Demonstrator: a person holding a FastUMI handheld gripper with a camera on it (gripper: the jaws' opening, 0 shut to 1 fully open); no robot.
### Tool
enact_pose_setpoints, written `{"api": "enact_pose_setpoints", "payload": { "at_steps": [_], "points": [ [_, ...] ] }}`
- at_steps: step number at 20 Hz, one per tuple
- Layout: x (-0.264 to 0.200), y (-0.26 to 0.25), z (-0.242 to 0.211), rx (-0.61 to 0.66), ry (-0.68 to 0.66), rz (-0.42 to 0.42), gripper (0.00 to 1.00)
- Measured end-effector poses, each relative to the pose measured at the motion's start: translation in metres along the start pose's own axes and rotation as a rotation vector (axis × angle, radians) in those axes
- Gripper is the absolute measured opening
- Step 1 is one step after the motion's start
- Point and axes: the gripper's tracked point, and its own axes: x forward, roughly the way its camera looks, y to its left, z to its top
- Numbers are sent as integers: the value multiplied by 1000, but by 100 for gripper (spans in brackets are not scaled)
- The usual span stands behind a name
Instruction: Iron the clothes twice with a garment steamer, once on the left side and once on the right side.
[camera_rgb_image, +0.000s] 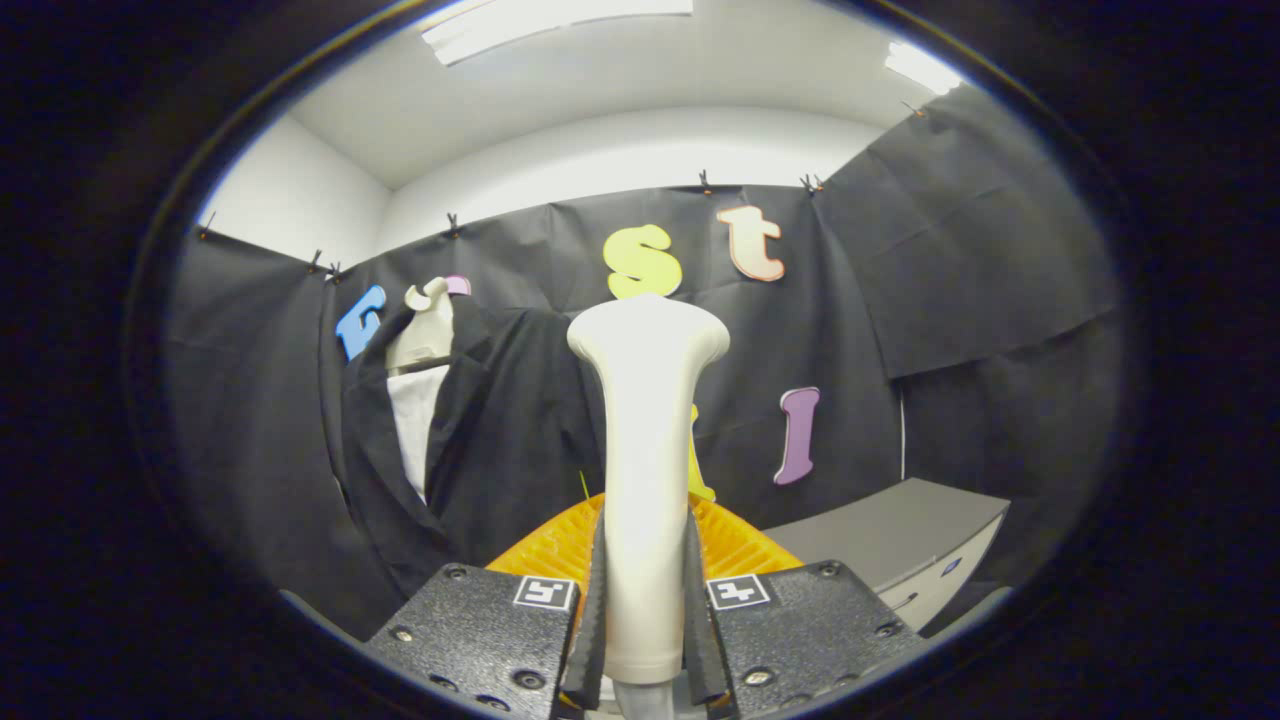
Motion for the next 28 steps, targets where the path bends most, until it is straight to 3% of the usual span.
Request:
{"api": "enact_pose_setpoints", "payload": {
  "at_steps": [5,13,19,28],
  "points": [
    [26,52,7,-96,-50,54,35],
    [61,106,30,-136,-124,136,35],
    [80,123,18,-186,-107,113,35],
    [61,126,-36,-206,-8,122,35]
  ]
}}
